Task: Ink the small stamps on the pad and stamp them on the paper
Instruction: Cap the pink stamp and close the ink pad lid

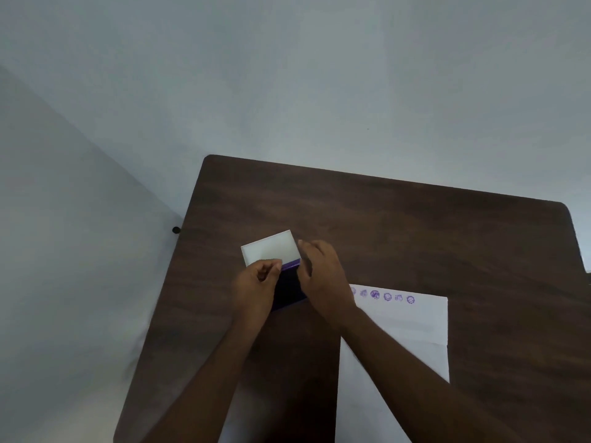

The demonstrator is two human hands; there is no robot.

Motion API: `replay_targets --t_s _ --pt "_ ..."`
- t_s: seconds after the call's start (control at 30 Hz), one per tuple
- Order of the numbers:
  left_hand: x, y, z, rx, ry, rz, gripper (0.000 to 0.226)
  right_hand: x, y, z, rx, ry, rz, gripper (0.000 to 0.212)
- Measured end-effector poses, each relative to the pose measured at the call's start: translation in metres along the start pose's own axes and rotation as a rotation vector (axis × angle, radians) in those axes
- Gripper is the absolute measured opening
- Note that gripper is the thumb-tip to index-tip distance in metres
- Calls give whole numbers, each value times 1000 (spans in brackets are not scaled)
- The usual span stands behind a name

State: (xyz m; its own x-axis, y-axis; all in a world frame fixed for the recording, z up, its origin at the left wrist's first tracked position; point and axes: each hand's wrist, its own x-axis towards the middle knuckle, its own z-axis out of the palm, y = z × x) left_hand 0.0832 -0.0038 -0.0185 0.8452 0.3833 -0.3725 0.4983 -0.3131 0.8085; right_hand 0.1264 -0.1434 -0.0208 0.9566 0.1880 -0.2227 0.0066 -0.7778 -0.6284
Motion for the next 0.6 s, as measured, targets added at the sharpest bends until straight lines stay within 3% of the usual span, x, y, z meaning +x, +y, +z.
replay_targets --t_s 0.13,0.23,0.4,0.6 --pt "-1 -9 -21 -112 177 -75 21 19 -23 10 -12 -17 -46 50" --pt "4 -15 -32 -195 236 -142 34 35 -31 15 -44 -67 22 47" --pt "15 -21 -35 -317 203 -282 40 49 -34 16 -42 -102 113 30" --pt "21 -19 -29 -421 154 -317 38 52 -36 6 32 -115 135 19"
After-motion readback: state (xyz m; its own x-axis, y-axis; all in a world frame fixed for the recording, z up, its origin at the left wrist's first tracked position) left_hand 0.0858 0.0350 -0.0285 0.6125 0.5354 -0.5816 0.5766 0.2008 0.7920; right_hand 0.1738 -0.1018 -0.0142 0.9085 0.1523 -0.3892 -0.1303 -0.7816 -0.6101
